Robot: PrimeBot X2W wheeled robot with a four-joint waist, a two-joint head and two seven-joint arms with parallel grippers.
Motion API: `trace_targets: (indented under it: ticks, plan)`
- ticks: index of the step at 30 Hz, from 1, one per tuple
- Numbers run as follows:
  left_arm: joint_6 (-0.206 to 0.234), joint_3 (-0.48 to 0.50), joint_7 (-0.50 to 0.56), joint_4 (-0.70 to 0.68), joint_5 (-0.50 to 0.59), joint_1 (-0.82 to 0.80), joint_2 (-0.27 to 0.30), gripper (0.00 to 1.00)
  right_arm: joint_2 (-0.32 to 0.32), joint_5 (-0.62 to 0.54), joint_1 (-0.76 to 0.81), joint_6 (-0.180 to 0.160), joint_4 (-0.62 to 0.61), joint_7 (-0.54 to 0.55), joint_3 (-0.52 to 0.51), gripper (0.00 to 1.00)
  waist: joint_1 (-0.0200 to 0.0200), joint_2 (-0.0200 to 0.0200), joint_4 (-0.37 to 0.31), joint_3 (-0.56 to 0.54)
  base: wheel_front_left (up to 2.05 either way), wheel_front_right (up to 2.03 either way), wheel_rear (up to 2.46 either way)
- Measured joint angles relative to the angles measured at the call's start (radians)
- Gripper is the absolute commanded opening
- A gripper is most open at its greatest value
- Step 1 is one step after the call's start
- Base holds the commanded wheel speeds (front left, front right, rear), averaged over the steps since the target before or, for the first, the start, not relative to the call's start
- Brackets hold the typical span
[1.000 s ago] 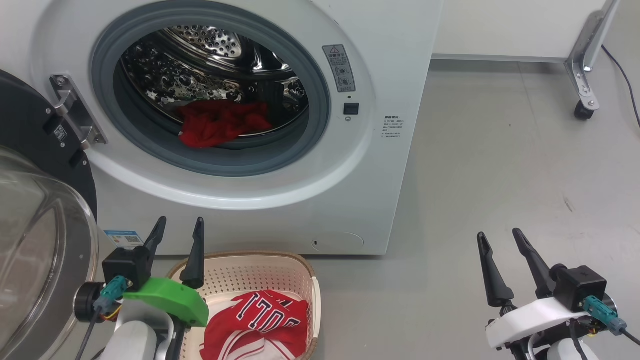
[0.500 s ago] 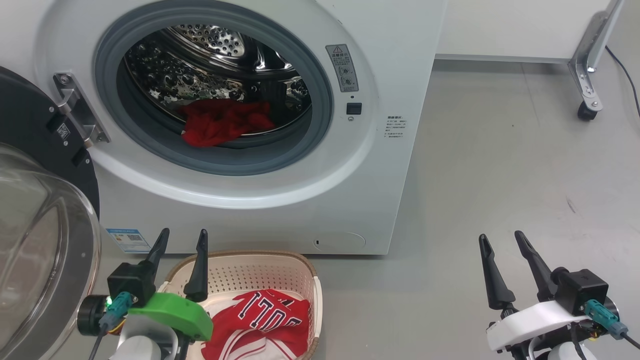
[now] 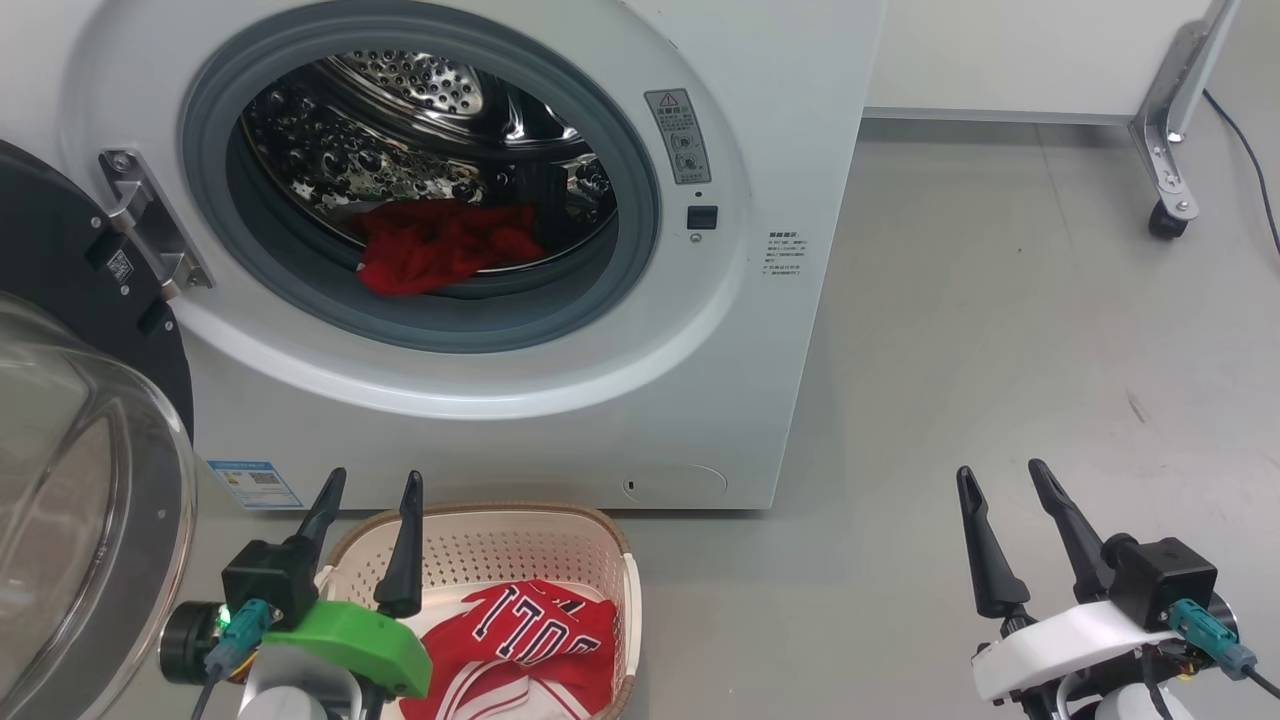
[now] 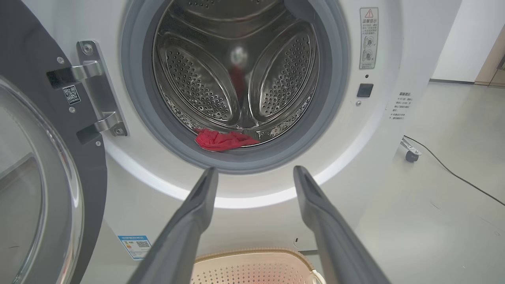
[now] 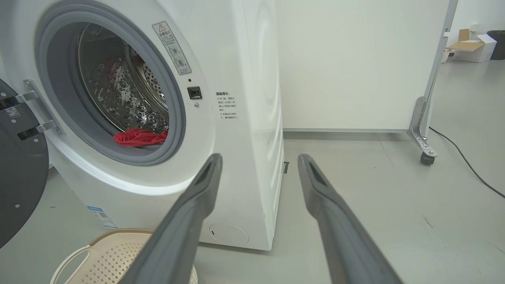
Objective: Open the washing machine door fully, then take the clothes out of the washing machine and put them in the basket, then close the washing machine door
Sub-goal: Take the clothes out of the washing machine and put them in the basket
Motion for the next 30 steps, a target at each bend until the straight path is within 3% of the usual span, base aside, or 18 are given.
trace_targets:
  ticks: [30]
  plan:
    - [0.005, -0.011, 0.0, -0.033, 0.018, 0.021, -0.001, 1.0, 0.002, 0.002, 0.005, -0.007, -0.012, 0.0, 0.006, 1.0, 0.0, 0.0, -0.011, 0.004, 0.0, 0.0, 0.0]
